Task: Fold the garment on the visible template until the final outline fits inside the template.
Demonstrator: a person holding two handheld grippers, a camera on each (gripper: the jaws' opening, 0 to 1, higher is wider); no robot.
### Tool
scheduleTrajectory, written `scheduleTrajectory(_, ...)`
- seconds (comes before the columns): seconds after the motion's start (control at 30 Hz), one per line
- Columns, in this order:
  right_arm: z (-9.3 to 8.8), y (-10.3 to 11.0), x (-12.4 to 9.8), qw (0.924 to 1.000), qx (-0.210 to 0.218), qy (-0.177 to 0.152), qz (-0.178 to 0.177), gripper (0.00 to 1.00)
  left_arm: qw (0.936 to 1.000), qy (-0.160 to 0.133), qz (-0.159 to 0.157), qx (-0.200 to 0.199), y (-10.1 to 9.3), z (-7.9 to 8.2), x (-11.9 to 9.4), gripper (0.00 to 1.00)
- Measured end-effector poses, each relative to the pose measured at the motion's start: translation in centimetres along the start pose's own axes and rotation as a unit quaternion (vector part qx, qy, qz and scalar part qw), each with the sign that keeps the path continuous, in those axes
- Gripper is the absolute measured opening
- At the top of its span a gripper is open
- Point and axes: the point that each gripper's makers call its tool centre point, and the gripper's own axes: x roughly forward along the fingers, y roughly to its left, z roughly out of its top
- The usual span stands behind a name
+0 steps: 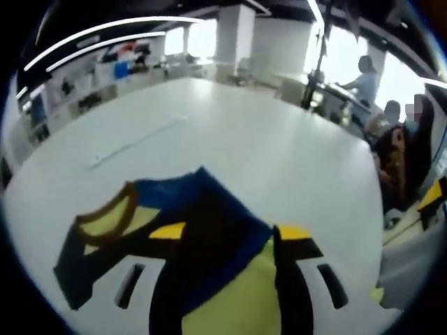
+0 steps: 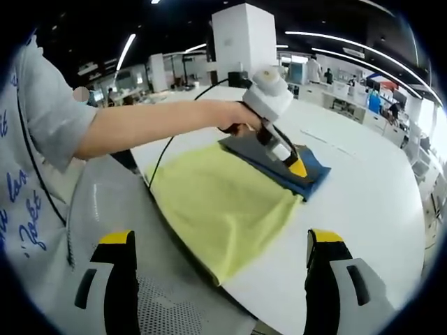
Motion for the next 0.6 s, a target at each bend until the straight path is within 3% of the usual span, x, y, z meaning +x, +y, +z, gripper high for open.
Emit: scheduleTrajectory(0.6, 0.7, -0.1, 0.1, 0.9999, 0.000, -0.001, -0.013, 1.00, 0.9998, -0.007, -0.012, 0.014, -1.0, 0.0, -3.4, 0.68)
